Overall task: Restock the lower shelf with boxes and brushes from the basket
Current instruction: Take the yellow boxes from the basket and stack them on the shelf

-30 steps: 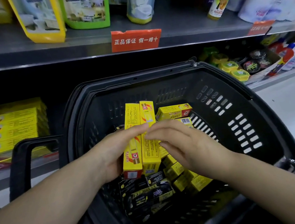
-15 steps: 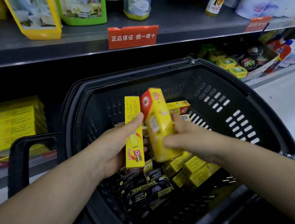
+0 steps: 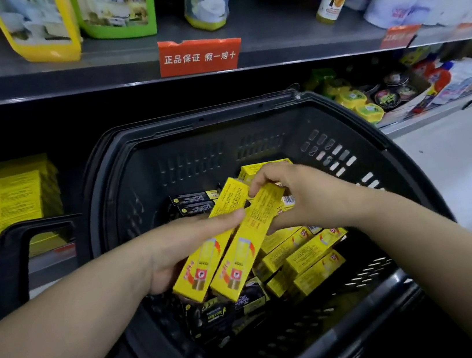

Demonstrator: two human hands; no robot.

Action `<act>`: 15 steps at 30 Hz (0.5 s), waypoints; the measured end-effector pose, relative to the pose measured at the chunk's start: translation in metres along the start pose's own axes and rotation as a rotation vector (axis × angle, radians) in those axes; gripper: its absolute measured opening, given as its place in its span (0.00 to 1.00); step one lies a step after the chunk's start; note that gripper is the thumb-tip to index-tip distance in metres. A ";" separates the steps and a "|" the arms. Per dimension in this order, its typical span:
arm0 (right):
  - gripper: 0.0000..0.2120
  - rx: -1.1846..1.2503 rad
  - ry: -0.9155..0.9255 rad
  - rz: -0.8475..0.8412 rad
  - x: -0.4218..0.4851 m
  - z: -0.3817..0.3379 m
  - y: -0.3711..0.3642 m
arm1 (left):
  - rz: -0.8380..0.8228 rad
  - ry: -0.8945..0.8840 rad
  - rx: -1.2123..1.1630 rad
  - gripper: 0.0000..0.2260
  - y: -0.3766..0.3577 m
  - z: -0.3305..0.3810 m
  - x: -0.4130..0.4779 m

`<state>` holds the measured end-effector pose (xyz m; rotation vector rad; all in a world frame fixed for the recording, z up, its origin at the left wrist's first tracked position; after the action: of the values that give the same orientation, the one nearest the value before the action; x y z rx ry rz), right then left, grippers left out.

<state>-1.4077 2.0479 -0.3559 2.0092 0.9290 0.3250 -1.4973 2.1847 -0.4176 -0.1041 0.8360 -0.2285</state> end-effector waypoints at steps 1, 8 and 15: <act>0.25 0.050 -0.037 0.016 0.001 0.004 -0.001 | -0.003 -0.020 -0.004 0.21 0.000 0.000 -0.001; 0.26 -0.442 -0.352 -0.526 -0.019 0.084 -0.012 | 0.150 -0.080 -0.047 0.12 0.010 -0.002 0.006; 0.29 -0.788 -0.232 -0.700 -0.022 0.103 -0.076 | 0.161 -0.075 -0.114 0.09 0.011 -0.001 0.005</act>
<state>-1.4042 1.9952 -0.4746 0.9117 1.0709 0.0375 -1.4936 2.1945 -0.4239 -0.1501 0.7785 -0.0251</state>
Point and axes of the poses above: each hand's wrist, its own x-axis towards the middle knuckle, its own y-axis out of the back of the hand, z = x × y, the point moved 5 cm from there along x, towards the middle knuckle, and after that the axes turned 7 degrees about z, right-handed, at the moved point
